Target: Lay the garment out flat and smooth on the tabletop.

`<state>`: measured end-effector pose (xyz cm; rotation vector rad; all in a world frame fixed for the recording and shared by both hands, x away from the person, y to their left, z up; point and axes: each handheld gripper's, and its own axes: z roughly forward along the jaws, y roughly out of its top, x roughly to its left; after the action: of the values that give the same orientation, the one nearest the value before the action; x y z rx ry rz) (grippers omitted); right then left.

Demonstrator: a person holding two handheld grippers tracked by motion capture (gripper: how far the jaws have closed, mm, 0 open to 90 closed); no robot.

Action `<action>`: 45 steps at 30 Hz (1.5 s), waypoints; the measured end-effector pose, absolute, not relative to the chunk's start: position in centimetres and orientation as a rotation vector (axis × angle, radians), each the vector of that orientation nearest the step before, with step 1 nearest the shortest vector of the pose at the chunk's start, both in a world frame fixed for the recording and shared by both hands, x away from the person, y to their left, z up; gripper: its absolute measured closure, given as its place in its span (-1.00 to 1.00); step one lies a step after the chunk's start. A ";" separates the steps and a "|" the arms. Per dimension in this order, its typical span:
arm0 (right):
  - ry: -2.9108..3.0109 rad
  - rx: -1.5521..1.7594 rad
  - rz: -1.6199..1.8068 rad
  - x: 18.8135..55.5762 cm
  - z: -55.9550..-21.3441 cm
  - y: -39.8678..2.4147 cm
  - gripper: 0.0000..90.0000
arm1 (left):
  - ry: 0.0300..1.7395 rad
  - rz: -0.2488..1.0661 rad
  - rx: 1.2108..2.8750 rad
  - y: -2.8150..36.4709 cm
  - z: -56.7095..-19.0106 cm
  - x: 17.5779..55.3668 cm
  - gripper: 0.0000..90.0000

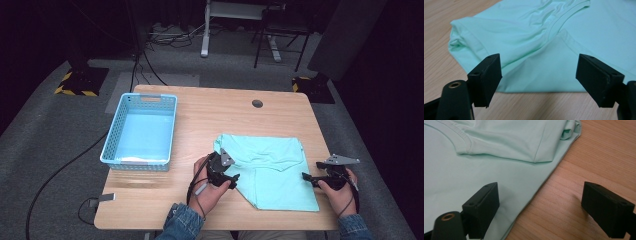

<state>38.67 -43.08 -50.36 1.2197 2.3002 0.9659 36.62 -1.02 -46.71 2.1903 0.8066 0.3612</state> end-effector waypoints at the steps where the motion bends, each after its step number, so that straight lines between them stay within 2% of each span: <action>1: 2.301 1.219 0.966 38.7 -50.4 -43.1 -0.67 | 0.795 0.357 2.193 -1.3 -46.6 36.7 -0.53; 6: 2.308 1.209 0.966 38.6 -50.4 -43.1 -0.67 | 0.750 0.346 2.206 -2.7 -46.4 37.2 -0.42; 12: 2.309 1.207 0.968 38.3 -50.4 -43.1 -0.67 | 0.717 0.326 2.221 -4.3 -46.6 37.5 -0.41; 30: 2.309 1.208 0.969 38.2 -50.4 -43.1 -0.67 | 0.612 0.271 2.314 -8.7 -49.4 39.1 0.03; 33: 2.309 1.208 0.969 38.2 -50.4 -43.1 -0.67 | 0.595 0.270 2.307 -8.8 -49.8 39.2 0.18; 37: 2.309 1.208 0.969 38.2 -50.4 -43.1 -0.67 | 0.565 0.306 2.340 -8.9 -49.5 38.8 0.71; 38: 2.309 1.209 0.970 38.2 -50.4 -43.1 -0.67 | 0.562 0.312 2.344 -8.9 -49.4 38.6 0.78; 45: 2.309 1.209 0.971 38.2 -50.4 -43.1 -0.67 | 0.552 0.337 2.321 -8.0 -47.9 37.5 0.86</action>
<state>38.19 -43.08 -50.37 1.2085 2.3090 0.9707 37.51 -8.03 -47.88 2.3209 0.5517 0.3369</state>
